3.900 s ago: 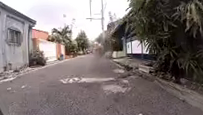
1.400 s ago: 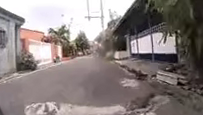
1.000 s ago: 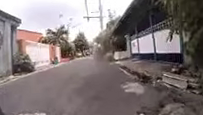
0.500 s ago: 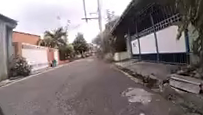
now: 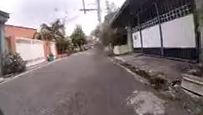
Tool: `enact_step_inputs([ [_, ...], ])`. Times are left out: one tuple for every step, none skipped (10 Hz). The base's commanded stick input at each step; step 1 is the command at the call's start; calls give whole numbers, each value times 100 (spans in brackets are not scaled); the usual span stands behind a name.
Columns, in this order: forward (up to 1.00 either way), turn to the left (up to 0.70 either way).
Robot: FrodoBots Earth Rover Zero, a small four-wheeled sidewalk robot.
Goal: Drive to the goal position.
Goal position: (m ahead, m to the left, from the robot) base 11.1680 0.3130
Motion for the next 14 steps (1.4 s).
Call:
enact_step_inputs([
  [70,0],
  [70,0],
  [70,0],
  [70,0],
  [70,0],
  [70,0],
  [70,0],
  [70,0],
  [70,0],
  [70,0],
  [70,0],
  [70,0],
  [70,0],
  [70,0],
])
